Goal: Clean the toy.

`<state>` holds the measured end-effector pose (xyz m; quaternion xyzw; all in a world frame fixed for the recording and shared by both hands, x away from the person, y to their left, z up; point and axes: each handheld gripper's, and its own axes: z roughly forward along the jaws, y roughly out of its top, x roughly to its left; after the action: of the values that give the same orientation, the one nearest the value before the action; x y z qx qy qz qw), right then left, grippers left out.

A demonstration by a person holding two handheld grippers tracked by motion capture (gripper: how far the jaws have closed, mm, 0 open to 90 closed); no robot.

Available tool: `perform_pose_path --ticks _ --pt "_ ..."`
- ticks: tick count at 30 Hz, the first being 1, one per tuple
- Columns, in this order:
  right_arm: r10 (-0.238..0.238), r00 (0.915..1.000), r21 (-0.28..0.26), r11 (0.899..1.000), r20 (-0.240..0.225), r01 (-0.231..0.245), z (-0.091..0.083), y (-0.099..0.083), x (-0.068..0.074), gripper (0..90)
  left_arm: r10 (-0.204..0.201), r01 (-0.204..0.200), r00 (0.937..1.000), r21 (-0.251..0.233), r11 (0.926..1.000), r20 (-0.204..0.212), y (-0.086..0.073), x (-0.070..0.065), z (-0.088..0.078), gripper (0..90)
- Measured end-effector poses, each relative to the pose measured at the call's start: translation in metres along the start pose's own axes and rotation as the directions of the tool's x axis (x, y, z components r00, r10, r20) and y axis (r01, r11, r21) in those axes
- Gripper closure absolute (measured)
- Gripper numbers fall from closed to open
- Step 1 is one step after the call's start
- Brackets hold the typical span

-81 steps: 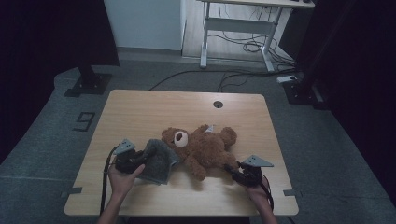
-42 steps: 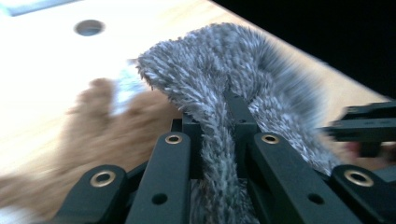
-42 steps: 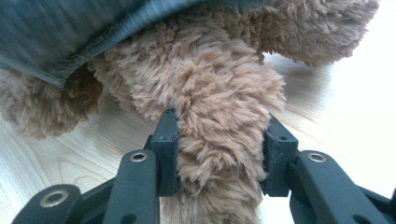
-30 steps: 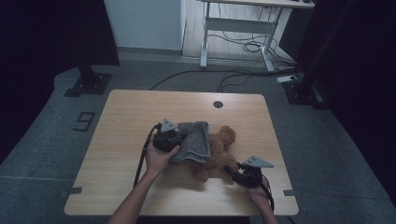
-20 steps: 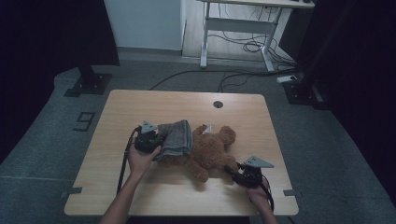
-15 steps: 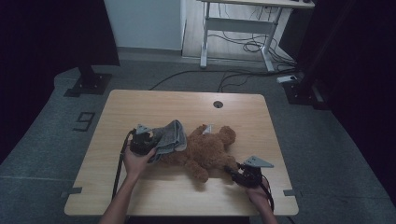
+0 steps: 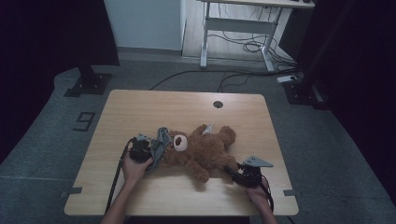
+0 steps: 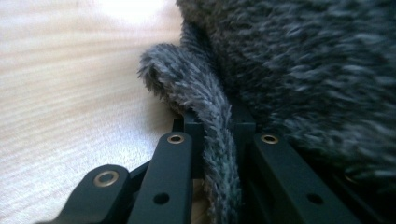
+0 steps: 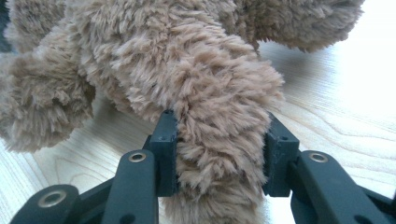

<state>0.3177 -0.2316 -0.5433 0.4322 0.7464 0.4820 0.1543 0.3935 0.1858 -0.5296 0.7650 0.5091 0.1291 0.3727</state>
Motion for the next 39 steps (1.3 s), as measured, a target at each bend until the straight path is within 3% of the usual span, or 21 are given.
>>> perform_pose_path --ticks 1,2,3,6,7,8,9,10,11,14,16,17,21,23,24,28,29,30,31,34,39 --pt "0.002 1.0 0.001 1.0 0.003 -0.002 0.0 0.0 0.0 57.6 -0.009 0.01 0.9998 -0.049 0.9987 0.019 0.008 -0.001 -0.011 81.9" --pt "0.002 1.0 0.001 1.0 0.003 -0.002 0.0 0.0 0.0 57.6 -0.009 0.01 0.9998 -0.049 0.9987 0.019 0.008 -0.001 -0.011 81.9" --pt "0.006 1.0 0.001 1.0 0.005 -0.006 0.0 0.0 -0.001 57.5 -0.003 0.006 0.9996 -0.101 0.9949 0.027 0.019 -0.005 -0.024 81.8" --pt "0.008 0.9999 0.002 1.0 0.013 -0.009 0.001 0.0 -0.001 57.5 0.015 -0.009 0.9991 -0.144 0.9895 0.039 0.032 -0.012 -0.036 81.7" --pt "0.012 0.9998 -0.001 1.0 0.014 -0.011 0.002 0.001 -0.001 57.4 0.034 -0.02 0.9971 -0.191 0.9814 0.069 0.045 -0.021 -0.046 81.7" --pt "0.012 0.9998 -0.001 1.0 0.014 -0.011 0.002 0.001 -0.001 57.4 0.034 -0.02 0.9971 -0.191 0.9814 0.069 0.045 -0.021 -0.046 81.6" --pt "0.009 0.9998 -0.004 1.0 0.015 -0.009 0.003 0.001 0.001 57.1 0.058 -0.037 0.9942 -0.22 0.9748 0.091 0.057 -0.031 -0.051 81.5" --pt "0.009 0.9998 -0.004 1.0 0.015 -0.009 0.003 0.001 0.001 57.1 0.058 -0.037 0.9942 -0.22 0.9748 0.091 0.057 -0.031 -0.051 81.4" --pt "-0.004 0.9997 0.0 1.0 0.024 0.004 0.004 0.002 0.002 56.8 0.09 -0.061 0.9894 -0.234 0.9704 0.114 0.071 -0.045 -0.053 81.3" --pt "0.0 0.9997 0.001 1.0 0.025 0.0 0.004 0.002 0.002 56.7 0.108 -0.077 0.9861 -0.23 0.9702 0.127 0.082 -0.057 -0.048 80.9" --pt "0.0 0.9997 0.001 1.0 0.026 0.0 0.004 0.002 0.002 56.4 0.128 -0.103 0.9847 -0.198 0.9747 0.118 0.089 -0.065 -0.038 80.8" --pt "-0.001 0.9996 0.0 1.0 0.028 0.001 0.004 0.002 0.002 56.2 0.116 -0.098 0.9867 -0.151 0.9837 0.114 0.091 -0.068 -0.025 80.8" --pt "-0.001 0.9996 0.0 1.0 0.028 0.001 0.004 0.002 0.002 56.1 0.094 -0.081 0.9888 -0.111 0.9905 0.116 0.083 -0.066 -0.008 81.0" --pt "-0.004 0.9996 0.001 1.0 0.028 0.004 0.004 0.002 0.002 56.0 0.051 -0.032 0.9873 -0.128 0.9913 0.151 0.075 -0.061 -0.005 81.3" --pt "-0.004 0.9996 0.002 1.0 0.029 0.004 0.005 0.002 0.002 55.7 0.051 -0.032 0.9873 -0.128 0.9913 0.151 0.075 -0.061 -0.005 81.3" --pt "-0.011 0.999 0.012 1.0 0.043 0.01 0.004 0.003 0.004 50.9 0.073 -0.054 0.9872 -0.138 0.989 0.142 0.069 -0.063 -0.009 81.6" --pt "0.002 0.9985 0.029 1.0 0.055 -0.003 0.002 0.005 0.005 44.2 0.093 -0.073 0.9868 -0.146 0.9866 0.133 0.064 -0.067 -0.011 81.8" --pt "0.002 0.9985 0.029 1.0 0.055 -0.003 0.002 0.005 0.005 44.2 0.093 -0.073 0.9868 -0.146 0.9866 0.133 0.064 -0.067 -0.011 81.8" --pt "0.017 0.9981 0.037 0.999 0.059 -0.02 -0.001 0.008 0.005 36.5 0.106 -0.085 0.9853 -0.154 0.9844 0.134 0.06 -0.069 -0.014 81.8" --pt "0.031 0.9979 0.039 0.999 0.056 -0.033 -0.005 0.011 0.003 29.5 0.111 -0.088 0.9836 -0.158 0.9836 0.142 0.056 -0.069 -0.016 81.8" --pt "0.058 0.9969 -0.018 0.998 0.054 -0.057 -0.019 0.024 0.001 21.7 0.118 -0.089 0.9781 -0.169 0.9817 0.171 0.047 -0.07 -0.022 81.8"
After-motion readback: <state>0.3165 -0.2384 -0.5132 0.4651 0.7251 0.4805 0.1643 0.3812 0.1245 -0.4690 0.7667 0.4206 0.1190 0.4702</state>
